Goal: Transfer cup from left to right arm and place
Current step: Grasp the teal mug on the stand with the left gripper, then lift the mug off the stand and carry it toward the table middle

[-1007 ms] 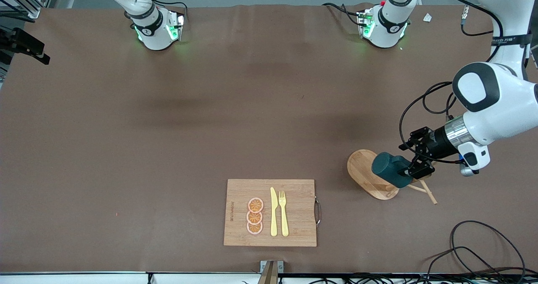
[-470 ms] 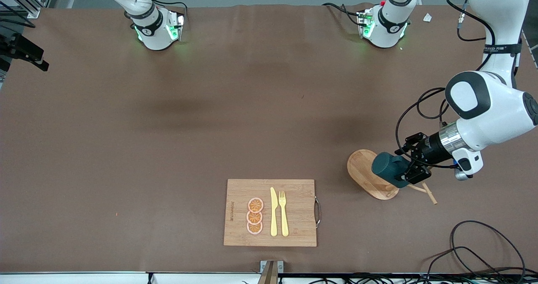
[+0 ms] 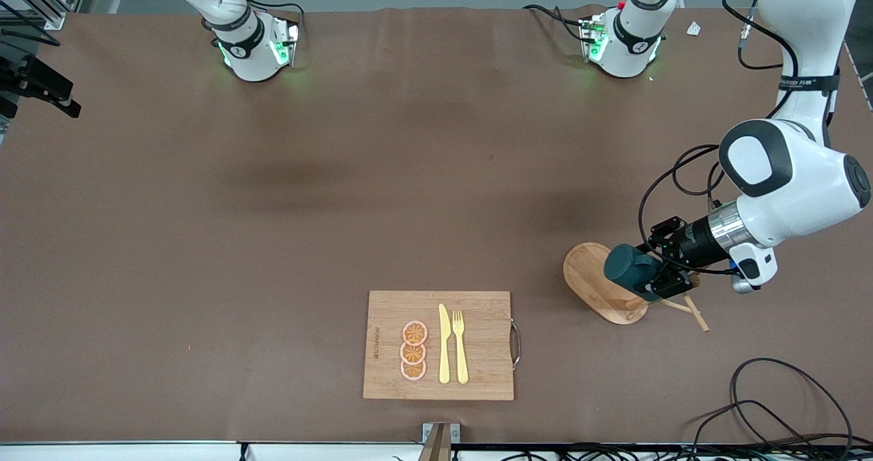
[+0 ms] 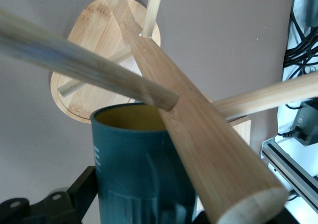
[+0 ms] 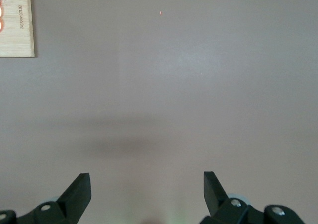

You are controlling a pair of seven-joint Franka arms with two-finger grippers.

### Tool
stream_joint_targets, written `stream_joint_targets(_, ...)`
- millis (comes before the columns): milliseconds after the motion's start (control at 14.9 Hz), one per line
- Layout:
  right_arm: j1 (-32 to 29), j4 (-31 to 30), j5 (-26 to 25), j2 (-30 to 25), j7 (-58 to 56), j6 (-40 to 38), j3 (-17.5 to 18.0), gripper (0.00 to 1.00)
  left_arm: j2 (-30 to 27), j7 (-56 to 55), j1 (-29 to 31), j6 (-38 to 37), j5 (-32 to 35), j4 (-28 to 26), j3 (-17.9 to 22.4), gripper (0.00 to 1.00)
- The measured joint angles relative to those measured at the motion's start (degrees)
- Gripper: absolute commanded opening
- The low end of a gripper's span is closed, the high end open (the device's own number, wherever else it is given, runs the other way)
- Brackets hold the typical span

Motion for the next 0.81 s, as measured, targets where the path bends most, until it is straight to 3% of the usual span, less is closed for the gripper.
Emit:
stream_joint_targets(134,0.2,0.0,0.0,0.0,0.5,-0.4,0.2,1.00,0.0,0.0,0.0,0.0,0.0,0.0,0.0,0.66)
stream_joint_targets(806,0.8,-0.2,0.0,0.3,-0.5,-0.7,0.1,1.00,-0.8,-6.0,-1.0,-5.6,0.0,4.9,-0.6,0.66)
